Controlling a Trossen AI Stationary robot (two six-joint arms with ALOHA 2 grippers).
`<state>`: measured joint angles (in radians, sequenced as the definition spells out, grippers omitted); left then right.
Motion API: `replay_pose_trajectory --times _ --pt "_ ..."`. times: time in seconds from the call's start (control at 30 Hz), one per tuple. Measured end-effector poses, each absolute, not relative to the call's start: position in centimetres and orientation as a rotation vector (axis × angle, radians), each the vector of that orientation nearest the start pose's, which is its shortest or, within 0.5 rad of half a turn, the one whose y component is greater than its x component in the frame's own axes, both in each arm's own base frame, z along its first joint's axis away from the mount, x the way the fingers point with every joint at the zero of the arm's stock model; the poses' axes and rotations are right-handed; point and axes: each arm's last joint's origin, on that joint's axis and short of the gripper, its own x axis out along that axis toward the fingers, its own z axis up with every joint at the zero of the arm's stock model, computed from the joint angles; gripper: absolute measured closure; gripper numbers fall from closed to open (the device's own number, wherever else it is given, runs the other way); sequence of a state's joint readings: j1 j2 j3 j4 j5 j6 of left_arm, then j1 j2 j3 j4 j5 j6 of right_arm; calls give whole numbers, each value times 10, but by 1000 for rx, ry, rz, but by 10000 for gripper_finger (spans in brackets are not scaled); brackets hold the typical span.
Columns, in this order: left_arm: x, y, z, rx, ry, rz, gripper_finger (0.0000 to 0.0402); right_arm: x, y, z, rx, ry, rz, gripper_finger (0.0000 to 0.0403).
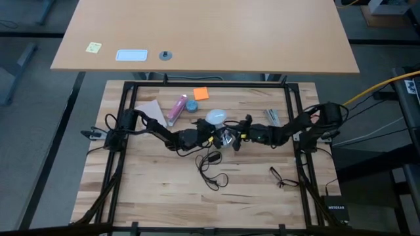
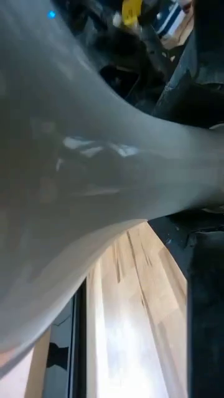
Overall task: Screw lightbulb
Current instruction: Remove the lightbulb from the lamp
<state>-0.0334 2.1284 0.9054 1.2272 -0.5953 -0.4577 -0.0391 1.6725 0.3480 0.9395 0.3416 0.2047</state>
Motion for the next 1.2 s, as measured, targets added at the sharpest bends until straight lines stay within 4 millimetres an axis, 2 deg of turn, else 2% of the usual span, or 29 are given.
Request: replay_pose_trajectory --times 0.17,0.4,0.67,0.93,1.2 --pt "392 5 117 -394 -107 558 241 259 -17 106 211 356 -345 343" --pt "392 12 115 -311 -61 585 241 259 -6 84 295 561 -387 343" --pt "391 12 111 -251 -5 601 241 264 5 87 234 524 -471 343" --pt "391 19 110 -47 69 612 241 264 4 87 223 512 -508 343" --pt "391 19 110 -24 82 610 241 264 5 88 215 519 -489 343"
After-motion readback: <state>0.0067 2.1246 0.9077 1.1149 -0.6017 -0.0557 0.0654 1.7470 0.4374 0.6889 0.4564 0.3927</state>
